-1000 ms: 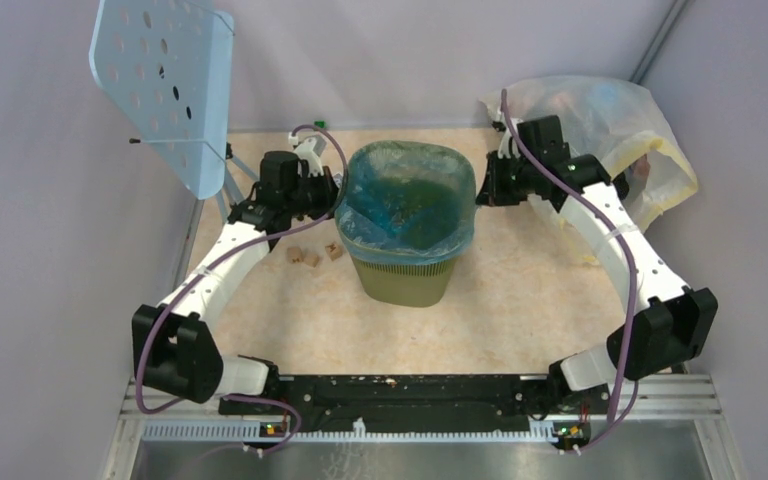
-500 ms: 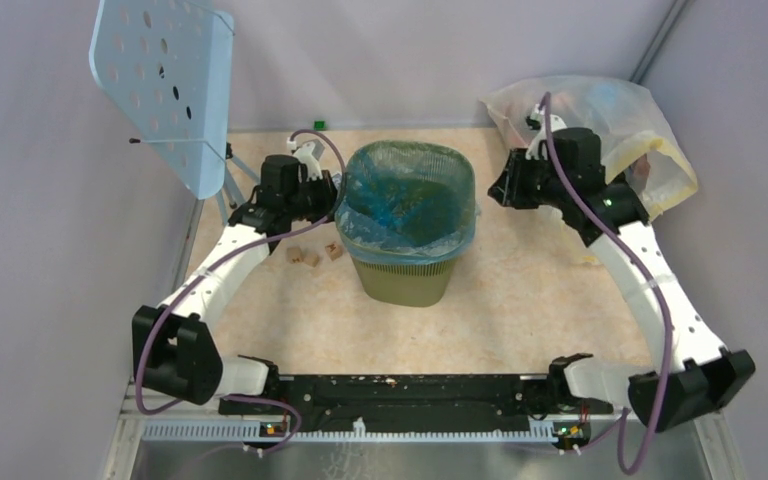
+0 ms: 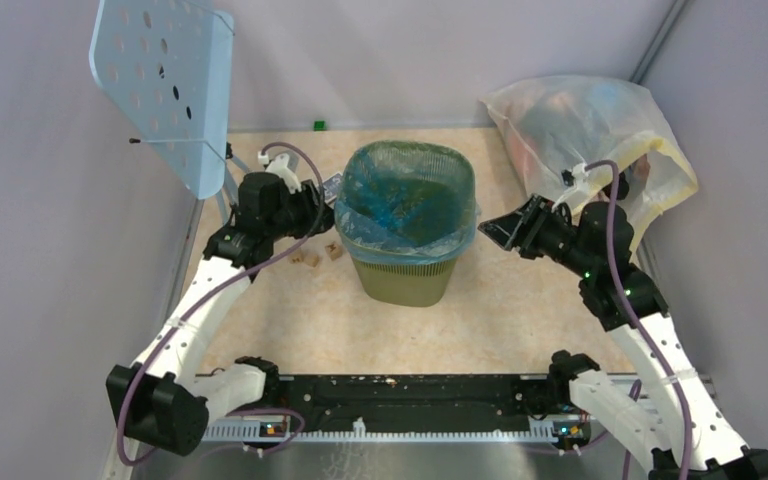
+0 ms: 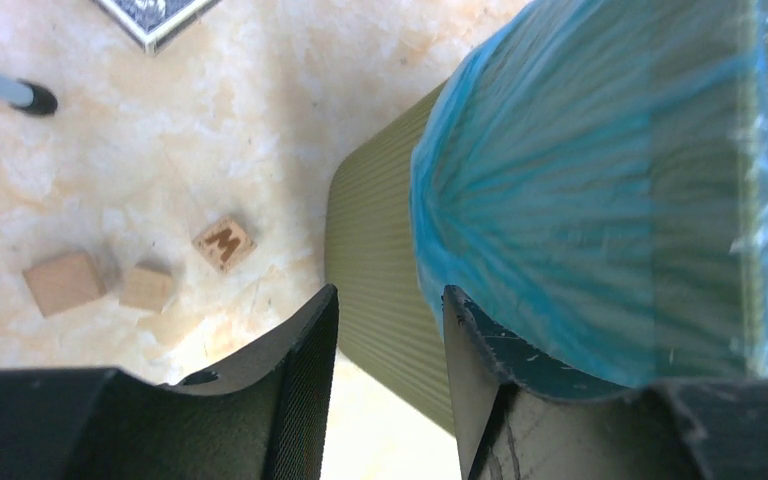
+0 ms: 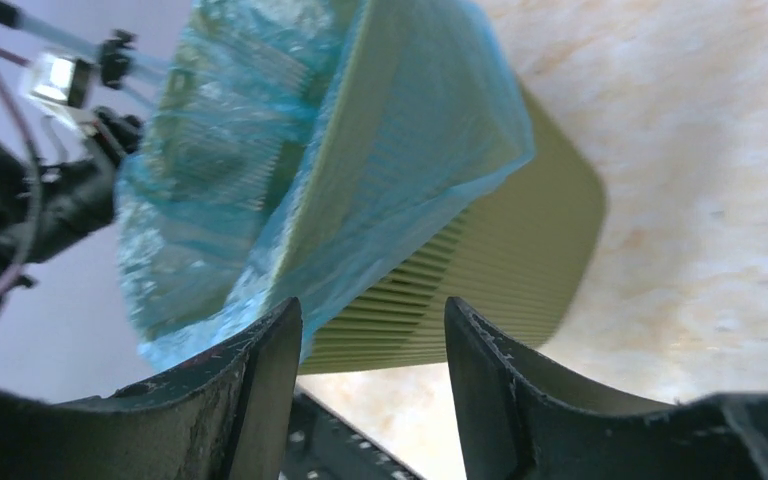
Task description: Put the trash bags into the trash bin
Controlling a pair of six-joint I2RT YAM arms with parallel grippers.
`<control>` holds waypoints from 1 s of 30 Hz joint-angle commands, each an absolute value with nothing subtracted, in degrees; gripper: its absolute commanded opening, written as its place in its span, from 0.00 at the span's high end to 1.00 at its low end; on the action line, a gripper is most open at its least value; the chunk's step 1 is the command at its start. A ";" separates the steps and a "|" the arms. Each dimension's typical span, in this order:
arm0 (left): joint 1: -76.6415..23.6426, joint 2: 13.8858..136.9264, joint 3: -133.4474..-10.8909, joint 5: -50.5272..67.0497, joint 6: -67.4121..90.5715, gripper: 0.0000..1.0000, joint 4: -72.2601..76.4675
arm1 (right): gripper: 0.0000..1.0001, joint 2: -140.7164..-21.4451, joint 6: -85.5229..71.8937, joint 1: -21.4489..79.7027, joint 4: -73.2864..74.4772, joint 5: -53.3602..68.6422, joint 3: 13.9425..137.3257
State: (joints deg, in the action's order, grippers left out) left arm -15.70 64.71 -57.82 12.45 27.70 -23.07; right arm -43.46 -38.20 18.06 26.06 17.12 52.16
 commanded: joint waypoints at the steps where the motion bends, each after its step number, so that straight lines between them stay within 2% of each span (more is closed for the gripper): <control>1: -15.32 59.25 -55.24 12.16 29.01 0.51 -25.67 | 0.45 -40.43 -52.18 17.58 12.98 27.89 46.45; 8: -15.35 52.29 -52.97 18.37 32.59 0.50 -27.31 | 0.51 -37.26 -61.03 17.62 2.11 30.67 37.95; 15: -15.29 50.08 -52.49 20.92 33.62 0.49 -27.72 | 0.55 -36.96 -62.93 17.60 -2.09 31.97 36.40; 19: -15.29 50.33 -51.95 23.65 35.39 0.50 -25.90 | 0.61 -35.65 -63.65 17.59 -2.75 32.32 36.08; 23: -15.31 49.65 -51.66 23.10 36.13 0.51 -25.22 | 0.59 -33.37 -64.90 17.65 -4.05 31.07 34.17; 30: -15.35 50.27 -51.11 24.17 36.79 0.51 -24.12 | 0.58 -36.40 -66.12 17.63 -7.62 33.24 32.88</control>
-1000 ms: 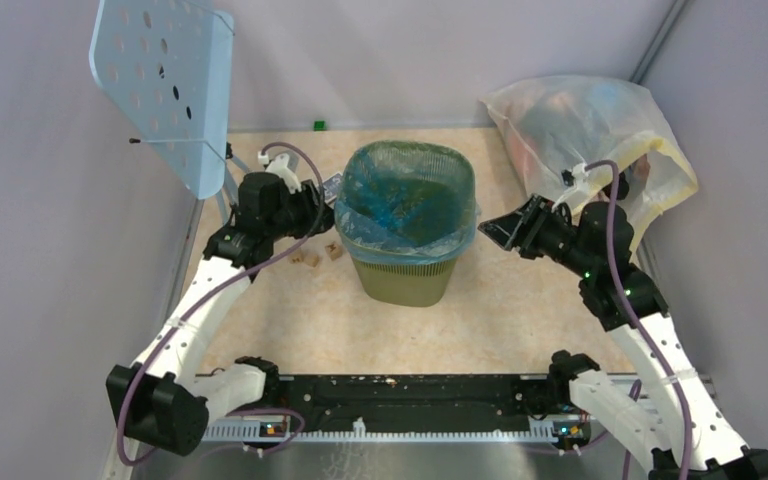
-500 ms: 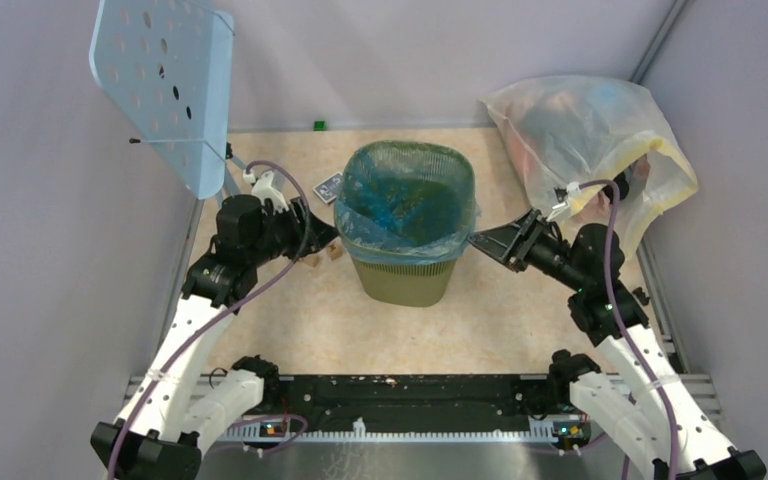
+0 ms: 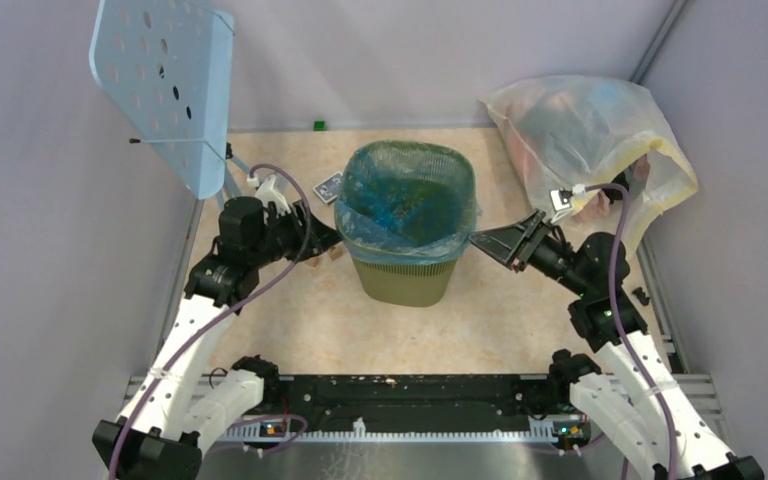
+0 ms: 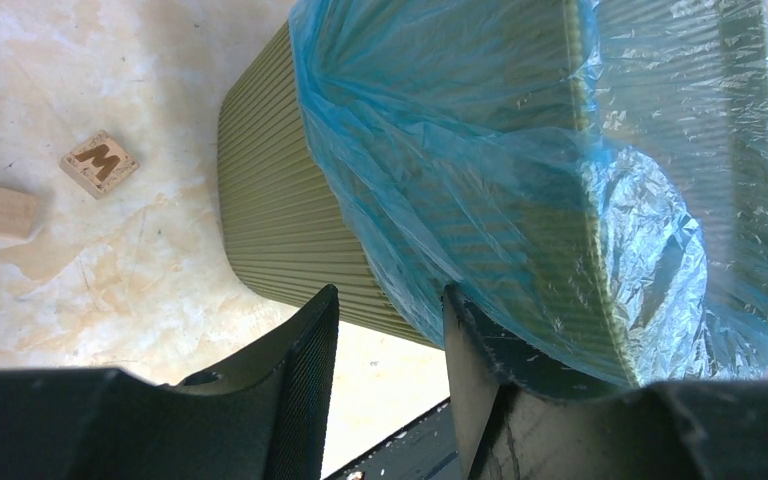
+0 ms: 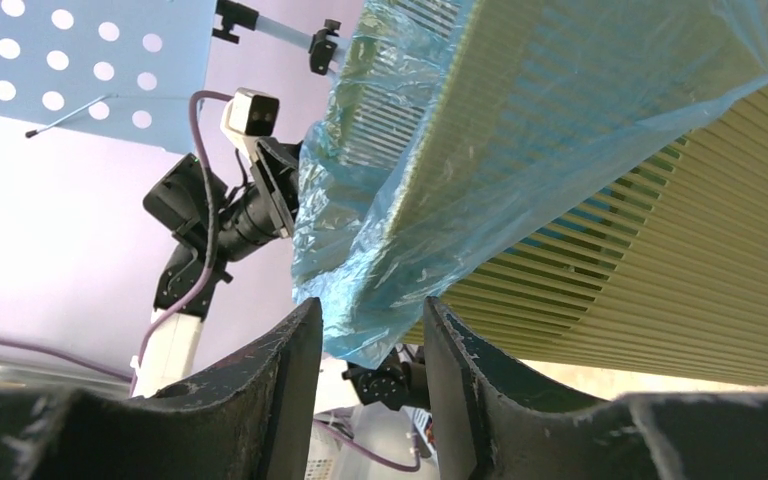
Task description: Put the trash bags into the trash bin
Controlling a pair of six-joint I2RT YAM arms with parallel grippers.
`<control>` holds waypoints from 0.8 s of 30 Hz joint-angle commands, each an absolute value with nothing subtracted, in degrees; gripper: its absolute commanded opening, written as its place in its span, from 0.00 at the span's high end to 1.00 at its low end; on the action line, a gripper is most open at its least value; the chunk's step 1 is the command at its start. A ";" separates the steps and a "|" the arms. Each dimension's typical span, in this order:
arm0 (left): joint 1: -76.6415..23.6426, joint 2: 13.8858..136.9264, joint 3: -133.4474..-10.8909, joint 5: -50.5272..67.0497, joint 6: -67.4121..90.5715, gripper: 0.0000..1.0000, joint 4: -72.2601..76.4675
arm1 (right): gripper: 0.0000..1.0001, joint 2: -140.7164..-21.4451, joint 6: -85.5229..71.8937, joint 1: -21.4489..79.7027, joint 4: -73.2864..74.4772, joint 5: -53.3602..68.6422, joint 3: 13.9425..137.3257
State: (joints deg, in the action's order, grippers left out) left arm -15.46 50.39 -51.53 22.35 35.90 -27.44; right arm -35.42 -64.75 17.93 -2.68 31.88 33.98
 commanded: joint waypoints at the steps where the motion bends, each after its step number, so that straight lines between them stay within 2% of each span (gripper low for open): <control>1: -15.33 50.27 -51.03 24.17 36.79 0.51 -24.09 | 0.58 -36.42 -66.48 17.62 -8.26 33.16 32.61; 6: -15.31 50.46 -50.54 24.18 36.82 0.51 -23.74 | 0.62 -37.53 -67.24 17.62 -10.19 34.27 31.89; 8: -15.33 50.53 -50.37 24.31 36.89 0.51 -23.65 | 0.67 -37.78 -67.79 17.59 -11.13 34.53 31.59; 15: -15.31 51.20 -50.05 24.45 36.94 0.51 -22.93 | 0.99 -37.39 -68.45 17.58 -11.35 34.36 30.90; 24: -15.29 51.71 -49.80 23.95 36.48 0.51 -22.70 | 1.00 -36.65 -68.11 17.62 -10.66 34.11 26.30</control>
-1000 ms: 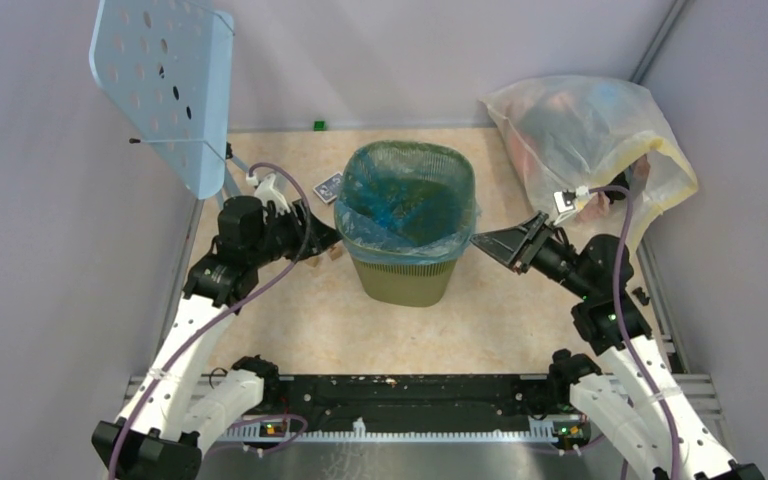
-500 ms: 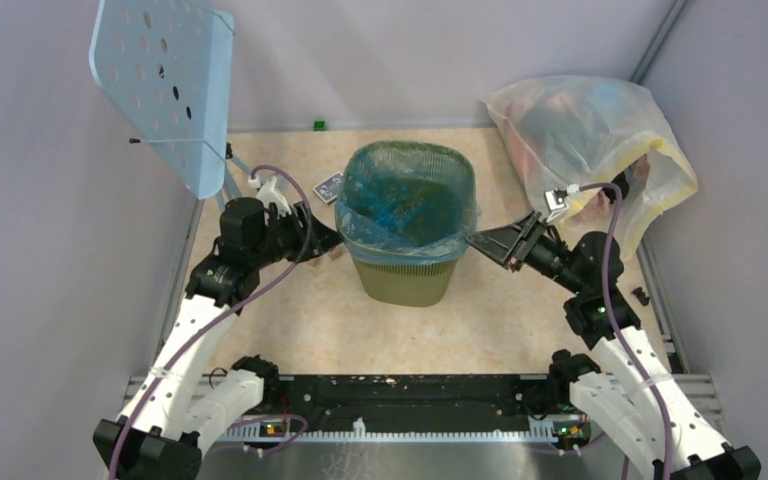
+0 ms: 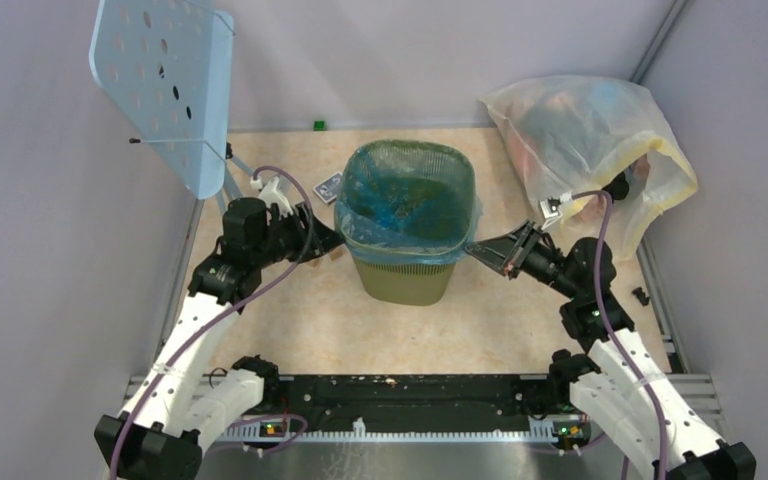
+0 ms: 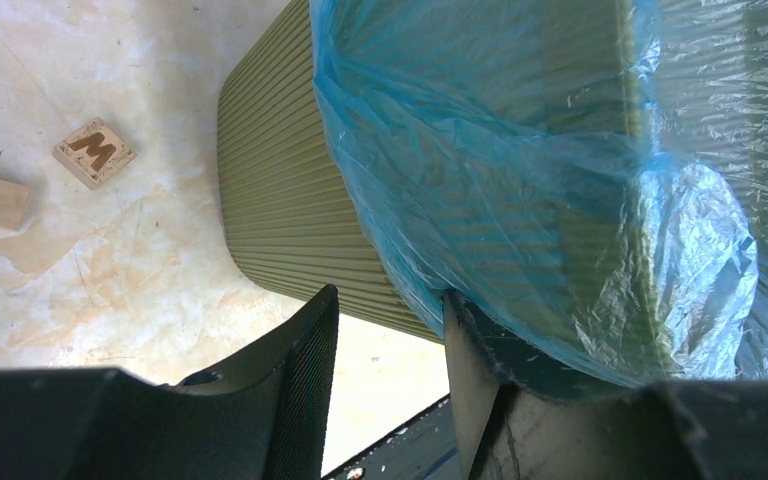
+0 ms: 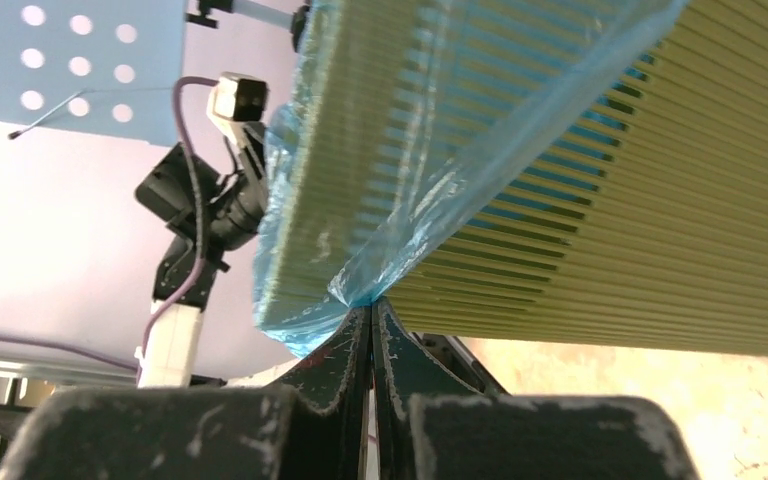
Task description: Put the trash bags into the trash bin
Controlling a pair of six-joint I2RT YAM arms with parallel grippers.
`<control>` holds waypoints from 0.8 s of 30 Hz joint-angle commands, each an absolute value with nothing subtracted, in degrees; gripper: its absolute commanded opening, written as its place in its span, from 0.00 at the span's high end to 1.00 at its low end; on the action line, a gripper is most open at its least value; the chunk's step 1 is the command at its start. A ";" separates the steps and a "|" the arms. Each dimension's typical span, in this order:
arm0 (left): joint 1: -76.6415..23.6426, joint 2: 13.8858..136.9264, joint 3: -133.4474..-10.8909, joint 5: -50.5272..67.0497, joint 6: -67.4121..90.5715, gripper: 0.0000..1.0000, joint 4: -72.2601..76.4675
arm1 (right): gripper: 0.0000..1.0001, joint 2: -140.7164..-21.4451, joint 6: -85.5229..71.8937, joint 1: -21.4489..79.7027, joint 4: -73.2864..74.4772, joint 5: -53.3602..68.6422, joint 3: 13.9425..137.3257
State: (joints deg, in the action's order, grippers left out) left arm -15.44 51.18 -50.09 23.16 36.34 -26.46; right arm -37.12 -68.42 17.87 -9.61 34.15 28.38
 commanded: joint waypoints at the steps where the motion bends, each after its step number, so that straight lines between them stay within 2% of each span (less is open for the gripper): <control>1: -15.23 51.85 -49.63 24.03 36.46 0.51 -22.52 | 1.00 -36.77 -68.11 17.58 -11.17 33.91 25.71; 3: -15.31 52.19 -49.24 24.44 36.45 0.51 -22.03 | 1.00 -37.18 -68.06 17.58 -12.26 33.86 24.62; 8: -15.30 53.39 -48.09 25.83 36.31 0.51 -20.83 | 0.84 -39.27 -67.23 17.59 -13.40 34.55 22.96; 12: -15.32 53.82 -46.74 25.71 36.30 0.51 -19.75 | 0.79 -39.69 -66.54 17.60 -13.18 34.47 21.80; 15: -15.30 54.14 -45.61 25.35 36.21 0.51 -18.82 | 0.63 -39.23 -65.39 17.59 -11.74 33.66 21.63; 16: -15.32 54.37 -45.27 25.25 36.19 0.51 -18.52 | 0.61 -39.06 -64.73 17.58 -10.81 33.41 21.80; 24: -15.32 55.51 -45.34 21.49 33.42 0.52 -19.71 | 0.59 -35.03 -55.60 17.62 2.65 26.95 27.45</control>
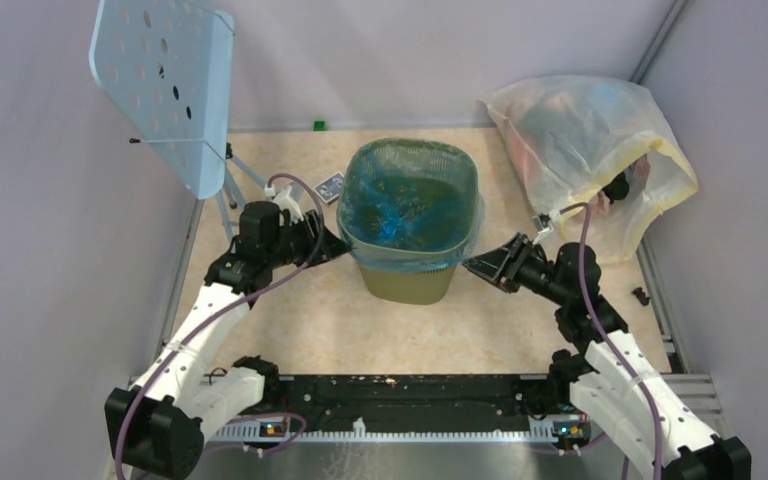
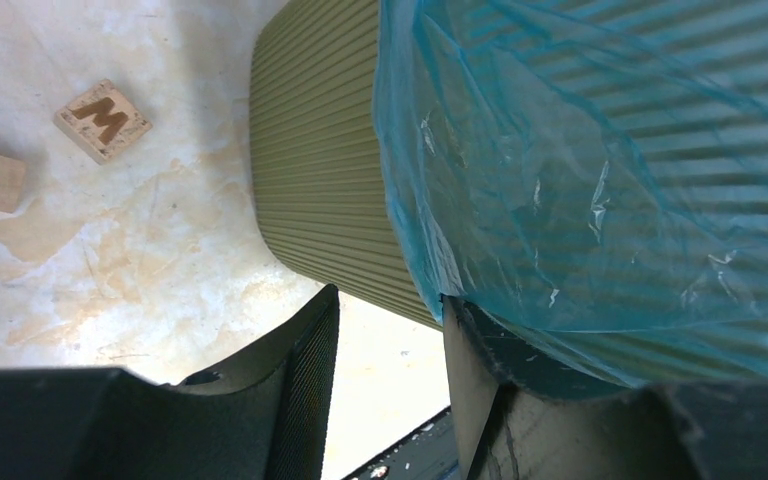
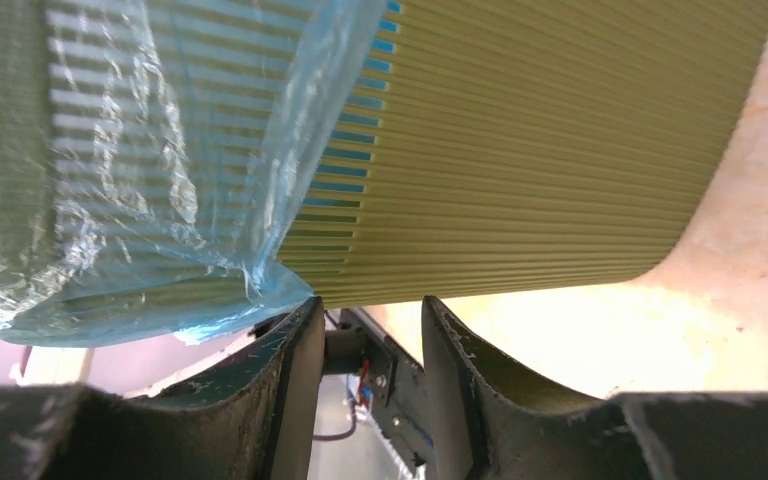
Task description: Put the trash bags into the trash bin
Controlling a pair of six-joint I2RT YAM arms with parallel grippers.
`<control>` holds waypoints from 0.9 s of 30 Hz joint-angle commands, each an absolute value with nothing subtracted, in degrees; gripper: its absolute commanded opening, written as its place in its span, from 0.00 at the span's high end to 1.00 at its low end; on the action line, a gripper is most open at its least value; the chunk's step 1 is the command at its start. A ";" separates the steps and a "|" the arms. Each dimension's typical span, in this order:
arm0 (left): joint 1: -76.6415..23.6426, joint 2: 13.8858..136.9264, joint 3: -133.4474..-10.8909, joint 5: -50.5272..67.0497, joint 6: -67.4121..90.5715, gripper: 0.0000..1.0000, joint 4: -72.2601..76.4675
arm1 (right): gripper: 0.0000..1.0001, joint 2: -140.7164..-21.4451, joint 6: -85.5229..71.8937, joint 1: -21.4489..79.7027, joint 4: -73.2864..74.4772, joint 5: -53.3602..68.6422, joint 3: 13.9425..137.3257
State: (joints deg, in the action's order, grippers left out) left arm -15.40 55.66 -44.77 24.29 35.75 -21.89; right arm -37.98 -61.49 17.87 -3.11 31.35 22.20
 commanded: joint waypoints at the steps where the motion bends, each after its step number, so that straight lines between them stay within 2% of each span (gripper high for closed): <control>1: -15.34 55.32 -45.36 20.78 32.97 0.52 -20.01 | 0.59 -34.15 -54.85 17.52 3.58 26.04 28.15; 5: -15.29 55.05 -44.74 19.52 32.35 0.52 -20.16 | 0.52 -31.53 -53.90 17.54 4.62 22.88 29.30; 13: -15.30 55.16 -44.35 19.32 32.17 0.52 -20.25 | 0.51 -35.60 -55.33 17.49 -0.35 24.20 29.67; 14: -15.29 55.14 -44.35 19.28 32.17 0.52 -20.20 | 0.52 -36.73 -55.39 17.51 -1.37 24.44 29.44; 19: -15.29 55.36 -44.56 19.32 31.93 0.52 -20.02 | 0.73 -42.66 -55.52 17.59 -5.53 27.67 26.11; 22: -15.29 55.41 -44.81 18.50 31.70 0.52 -20.05 | 0.74 -44.48 -55.37 17.49 -6.36 28.12 23.70; 25: -15.29 55.52 -45.18 17.48 31.41 0.51 -20.33 | 0.69 -44.10 -53.72 17.49 -4.15 26.40 23.36; 27: -15.25 55.72 -45.59 16.83 31.22 0.51 -20.68 | 0.60 -43.59 -51.73 17.50 -1.26 24.61 24.36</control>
State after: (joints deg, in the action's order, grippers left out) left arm -15.40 55.68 -44.53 18.61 32.62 -21.91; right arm -44.64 -55.44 17.85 -2.22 26.65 22.96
